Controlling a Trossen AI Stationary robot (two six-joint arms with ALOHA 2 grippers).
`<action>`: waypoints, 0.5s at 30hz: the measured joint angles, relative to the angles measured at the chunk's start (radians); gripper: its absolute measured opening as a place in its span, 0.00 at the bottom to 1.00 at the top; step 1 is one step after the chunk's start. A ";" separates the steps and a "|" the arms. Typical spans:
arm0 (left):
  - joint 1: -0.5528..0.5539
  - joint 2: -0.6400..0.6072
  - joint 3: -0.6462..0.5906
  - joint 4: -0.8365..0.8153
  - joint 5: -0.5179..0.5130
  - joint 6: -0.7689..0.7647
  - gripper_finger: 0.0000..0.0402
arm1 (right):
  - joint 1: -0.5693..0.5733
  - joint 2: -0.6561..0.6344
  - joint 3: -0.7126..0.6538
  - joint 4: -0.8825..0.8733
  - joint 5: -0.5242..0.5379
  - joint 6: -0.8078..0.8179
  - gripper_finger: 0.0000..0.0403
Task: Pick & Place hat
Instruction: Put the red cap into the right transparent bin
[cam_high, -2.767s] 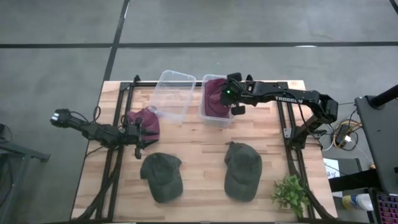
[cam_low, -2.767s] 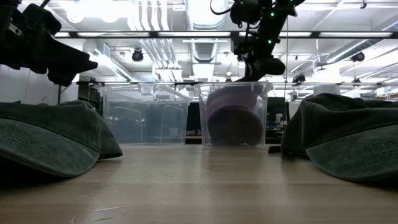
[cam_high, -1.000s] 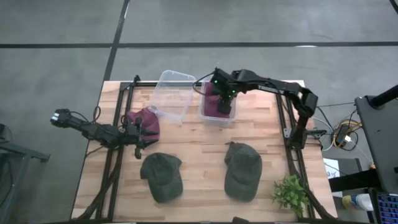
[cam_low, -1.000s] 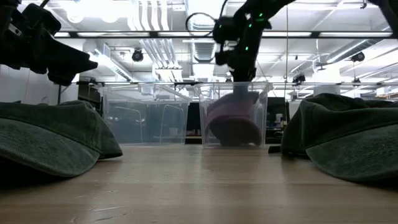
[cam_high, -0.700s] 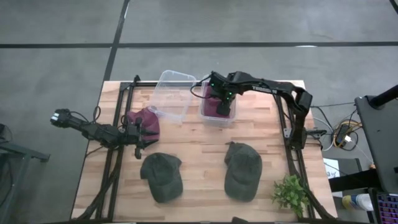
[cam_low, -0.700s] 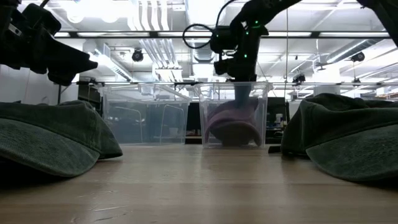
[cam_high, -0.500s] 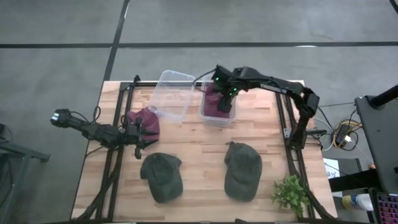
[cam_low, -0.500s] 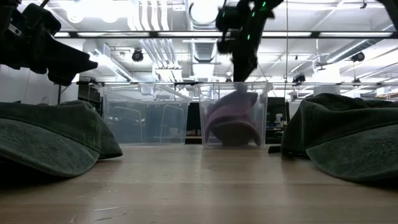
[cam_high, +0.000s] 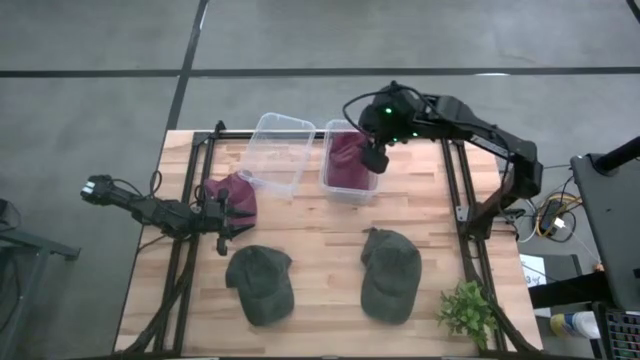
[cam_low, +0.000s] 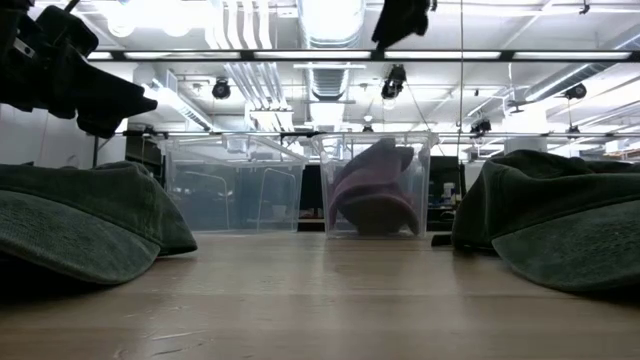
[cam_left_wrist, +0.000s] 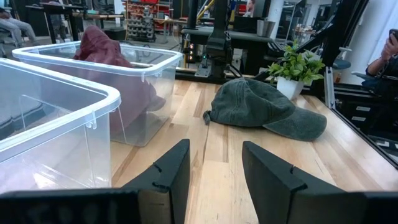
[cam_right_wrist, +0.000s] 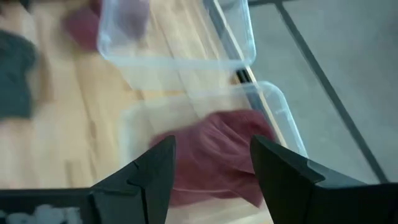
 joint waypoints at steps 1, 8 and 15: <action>0.000 0.000 0.000 0.000 0.000 0.000 0.35 | 0.009 -0.005 0.006 0.001 0.000 0.018 0.50; 0.000 0.000 0.000 0.000 0.000 0.001 0.35 | 0.105 0.000 0.012 0.043 -0.002 0.020 0.50; -0.001 0.000 0.000 0.000 0.000 0.014 0.35 | 0.169 0.042 -0.026 0.182 -0.002 -0.013 0.50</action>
